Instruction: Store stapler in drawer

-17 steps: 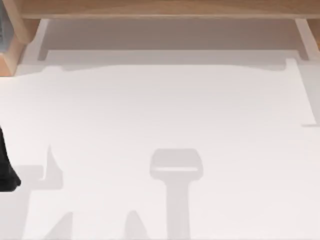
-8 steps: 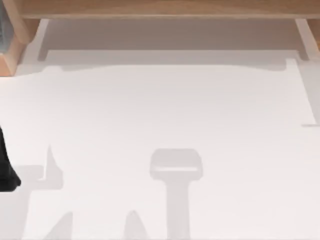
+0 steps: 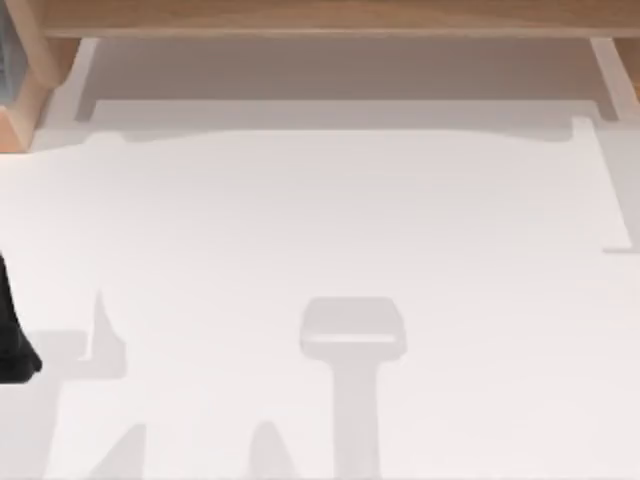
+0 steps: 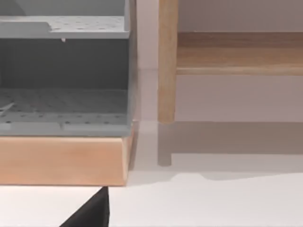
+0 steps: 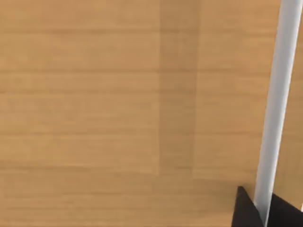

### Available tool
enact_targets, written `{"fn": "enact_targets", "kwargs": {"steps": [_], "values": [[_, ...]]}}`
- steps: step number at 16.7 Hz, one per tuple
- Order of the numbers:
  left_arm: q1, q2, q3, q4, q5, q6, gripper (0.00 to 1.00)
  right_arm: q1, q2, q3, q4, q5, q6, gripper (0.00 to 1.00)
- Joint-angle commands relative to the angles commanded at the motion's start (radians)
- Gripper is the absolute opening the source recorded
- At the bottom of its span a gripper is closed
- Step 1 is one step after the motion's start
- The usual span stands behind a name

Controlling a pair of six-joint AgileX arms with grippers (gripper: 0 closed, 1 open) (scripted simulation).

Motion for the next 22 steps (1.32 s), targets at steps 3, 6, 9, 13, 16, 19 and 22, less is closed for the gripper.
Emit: {"fn": "enact_targets", "kwargs": {"steps": [3, 6, 9, 13, 16, 19, 22], "values": [[0.0, 0.0, 0.0, 0.0, 0.0, 0.0, 1.0, 0.0, 0.0, 0.0, 0.0, 0.0, 0.0, 0.0], [0.0, 0.0, 0.0, 0.0, 0.0, 0.0, 1.0, 0.002, 0.005, 0.003, -0.005, 0.001, 0.001, 0.0], [0.0, 0.0, 0.0, 0.0, 0.0, 0.0, 1.0, 0.046, 0.032, 0.071, -0.048, 0.032, 0.0, 0.0], [0.0, 0.0, 0.0, 0.0, 0.0, 0.0, 1.0, 0.107, 0.079, 0.204, -0.129, 0.106, 0.0, 0.0], [0.0, 0.0, 0.0, 0.0, 0.0, 0.0, 1.0, 0.115, 0.085, 0.219, -0.143, 0.119, 0.0, 0.0], [0.0, 0.0, 0.0, 0.0, 0.0, 0.0, 1.0, 0.114, 0.085, 0.217, -0.146, 0.118, 0.001, 0.0], [0.0, 0.0, 0.0, 0.0, 0.0, 0.0, 1.0, 0.142, 0.123, 0.288, -0.191, 0.145, -0.001, 0.0]]}}
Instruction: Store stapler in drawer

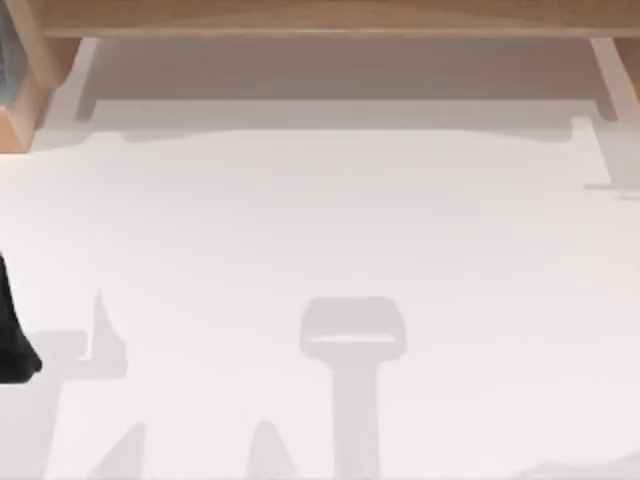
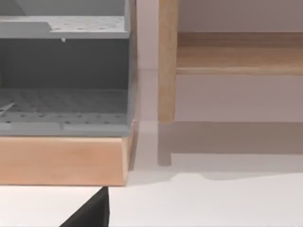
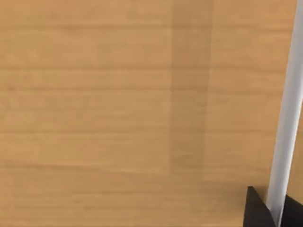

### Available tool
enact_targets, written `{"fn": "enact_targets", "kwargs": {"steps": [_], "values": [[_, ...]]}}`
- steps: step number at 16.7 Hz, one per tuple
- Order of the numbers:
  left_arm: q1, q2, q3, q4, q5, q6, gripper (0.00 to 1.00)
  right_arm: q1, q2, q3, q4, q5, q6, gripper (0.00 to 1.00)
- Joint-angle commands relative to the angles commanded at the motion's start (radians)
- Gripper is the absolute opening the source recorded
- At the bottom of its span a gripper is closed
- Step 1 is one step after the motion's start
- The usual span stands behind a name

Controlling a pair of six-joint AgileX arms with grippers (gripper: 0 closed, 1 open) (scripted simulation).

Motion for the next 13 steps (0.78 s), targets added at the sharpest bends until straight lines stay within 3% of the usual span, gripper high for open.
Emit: {"fn": "enact_targets", "kwargs": {"steps": [4, 13], "values": [[0.0, 0.0, 0.0, 0.0, 0.0, 0.0, 1.0, 0.039, 0.049, 0.151, -0.074, 0.043, 0.0, 0.0], [0.0, 0.0, 0.0, 0.0, 0.0, 0.0, 1.0, 0.073, 0.099, 0.243, -0.138, 0.065, 0.002, 0.0]]}}
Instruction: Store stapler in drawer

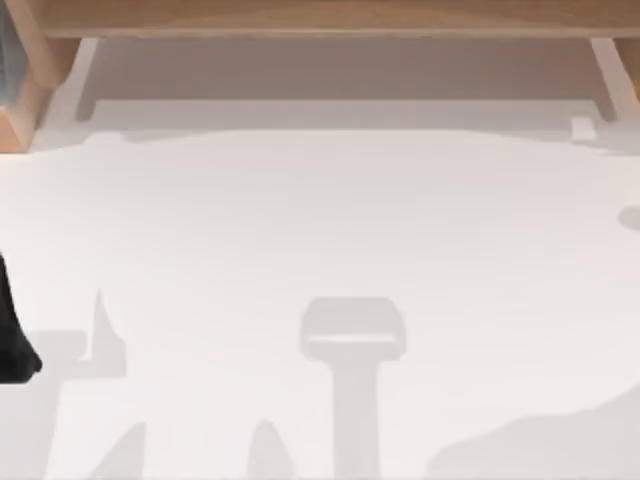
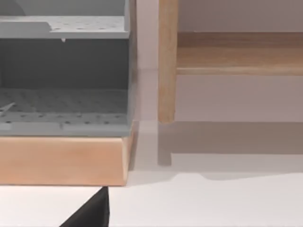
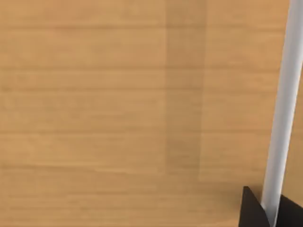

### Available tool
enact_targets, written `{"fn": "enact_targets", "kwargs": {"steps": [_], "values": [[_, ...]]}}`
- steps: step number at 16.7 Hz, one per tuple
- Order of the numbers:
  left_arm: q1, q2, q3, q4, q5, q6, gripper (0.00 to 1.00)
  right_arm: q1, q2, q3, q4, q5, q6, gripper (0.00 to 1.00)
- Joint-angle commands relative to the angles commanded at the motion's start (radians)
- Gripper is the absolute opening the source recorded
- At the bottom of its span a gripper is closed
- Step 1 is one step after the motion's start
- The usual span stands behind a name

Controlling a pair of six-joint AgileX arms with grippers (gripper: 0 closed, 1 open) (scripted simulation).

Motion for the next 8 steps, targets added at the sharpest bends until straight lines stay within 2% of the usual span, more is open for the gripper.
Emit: {"fn": "enact_targets", "kwargs": {"steps": [5, 8], "values": [[0.0, 0.0, 0.0, 0.0, 0.0, 0.0, 1.0, 0.033, 0.078, 0.189, -0.1, 0.05, 0.001, 0.0], [0.0, 0.0, 0.0, 0.0, 0.0, 0.0, 1.0, 0.038, 0.09, 0.212, -0.117, 0.059, 0.001, 0.0]]}}
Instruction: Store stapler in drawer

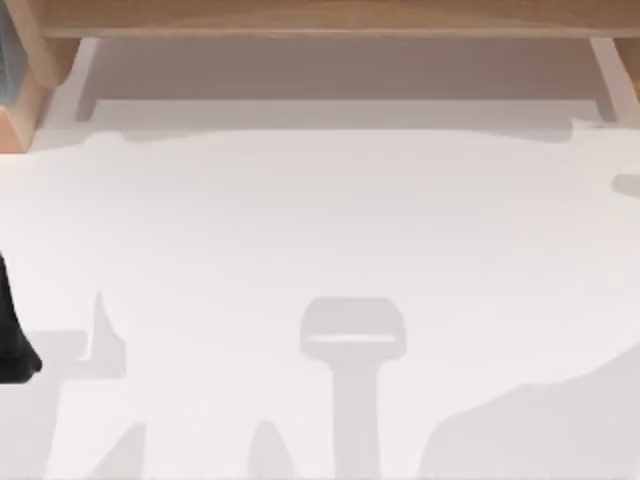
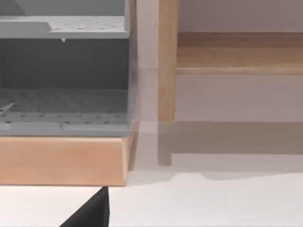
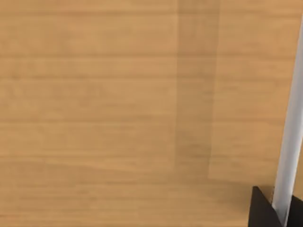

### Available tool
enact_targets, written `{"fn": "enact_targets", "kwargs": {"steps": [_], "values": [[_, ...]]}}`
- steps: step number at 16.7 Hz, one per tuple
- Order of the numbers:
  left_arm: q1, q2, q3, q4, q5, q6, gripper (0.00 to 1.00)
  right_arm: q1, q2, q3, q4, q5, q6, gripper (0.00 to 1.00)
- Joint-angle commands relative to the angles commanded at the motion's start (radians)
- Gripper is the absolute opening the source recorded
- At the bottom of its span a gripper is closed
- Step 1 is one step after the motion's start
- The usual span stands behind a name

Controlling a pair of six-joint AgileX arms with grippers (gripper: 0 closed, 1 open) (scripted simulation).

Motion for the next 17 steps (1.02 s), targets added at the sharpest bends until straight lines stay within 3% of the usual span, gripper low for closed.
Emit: {"fn": "enact_targets", "kwargs": {"steps": [2, 15, 17], "values": [[0.0, 0.0, 0.0, 0.0, 0.0, 0.0, 1.0, 0.0, 0.0, 0.0, 0.0, 0.0, 0.0, 0.0], [0.0, 0.0, 0.0, 0.0, 0.0, 0.0, 1.0, 0.0, 0.0, 0.0, 0.0, 0.0, 0.0, 0.98], [0.0, 0.0, 0.0, 0.0, 0.0, 0.0, 1.0, 0.0, 0.0, 0.0, 0.0, 0.0, 0.0, 1.0]]}}
